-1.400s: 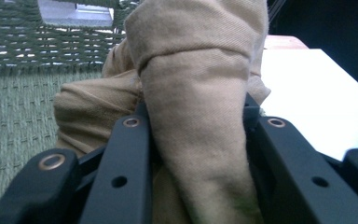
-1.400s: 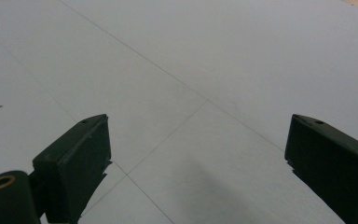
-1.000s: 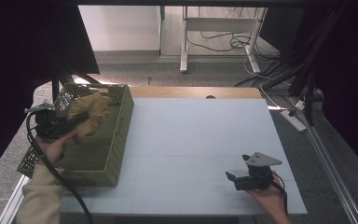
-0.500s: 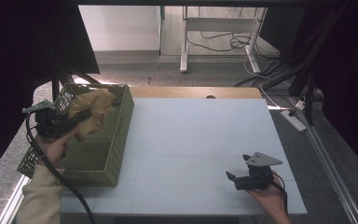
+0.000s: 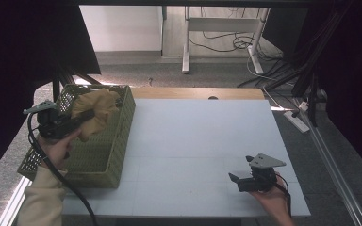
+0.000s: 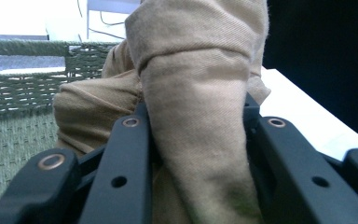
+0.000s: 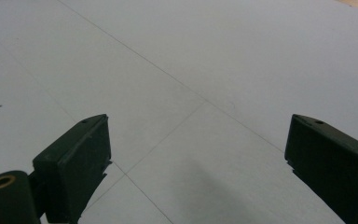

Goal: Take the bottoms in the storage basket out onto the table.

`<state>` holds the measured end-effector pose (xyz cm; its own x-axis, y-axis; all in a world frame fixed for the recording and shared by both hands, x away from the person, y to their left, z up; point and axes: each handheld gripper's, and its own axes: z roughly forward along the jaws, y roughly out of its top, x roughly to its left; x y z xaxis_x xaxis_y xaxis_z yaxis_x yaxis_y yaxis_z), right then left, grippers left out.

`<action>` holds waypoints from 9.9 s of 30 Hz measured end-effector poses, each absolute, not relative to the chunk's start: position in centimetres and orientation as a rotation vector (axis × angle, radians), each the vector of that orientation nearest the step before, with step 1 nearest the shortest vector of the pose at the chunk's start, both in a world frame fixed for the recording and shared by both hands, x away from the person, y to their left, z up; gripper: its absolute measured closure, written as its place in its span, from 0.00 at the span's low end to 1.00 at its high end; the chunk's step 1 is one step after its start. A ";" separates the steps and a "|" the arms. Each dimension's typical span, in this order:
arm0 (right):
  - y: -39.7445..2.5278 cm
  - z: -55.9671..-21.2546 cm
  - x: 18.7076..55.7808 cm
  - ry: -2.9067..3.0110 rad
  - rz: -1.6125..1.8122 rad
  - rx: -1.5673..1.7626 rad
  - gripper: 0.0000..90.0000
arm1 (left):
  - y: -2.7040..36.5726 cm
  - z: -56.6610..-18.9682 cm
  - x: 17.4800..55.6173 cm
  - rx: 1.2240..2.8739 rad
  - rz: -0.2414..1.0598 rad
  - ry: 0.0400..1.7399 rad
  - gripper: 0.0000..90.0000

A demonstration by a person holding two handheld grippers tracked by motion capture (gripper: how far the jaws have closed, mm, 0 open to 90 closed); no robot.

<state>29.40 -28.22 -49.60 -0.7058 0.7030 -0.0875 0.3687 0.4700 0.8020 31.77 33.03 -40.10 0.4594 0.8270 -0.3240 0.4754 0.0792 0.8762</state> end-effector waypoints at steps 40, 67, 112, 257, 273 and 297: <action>-28.1 -49.7 29.3 2.316 1.120 0.888 0.07 | 30.1 -38.6 31.0 1.536 0.275 1.020 0.75; -28.1 -49.9 29.4 2.326 1.101 0.890 0.07 | 26.1 -38.0 31.5 1.589 0.219 0.919 0.75; -28.1 -49.9 29.5 2.330 1.093 0.895 0.07 | 20.1 -38.3 33.1 1.654 0.167 0.837 0.75; -28.4 -49.9 29.4 2.324 1.082 0.906 0.07 | 6.6 -50.1 39.8 2.085 0.031 0.957 0.72; -28.5 -49.9 29.4 2.320 1.079 0.908 0.07 | 6.6 -49.6 39.4 2.089 0.046 0.944 0.61; -28.4 -49.9 29.3 2.320 1.075 0.905 0.07 | 9.3 -44.8 35.5 2.019 0.180 0.884 0.21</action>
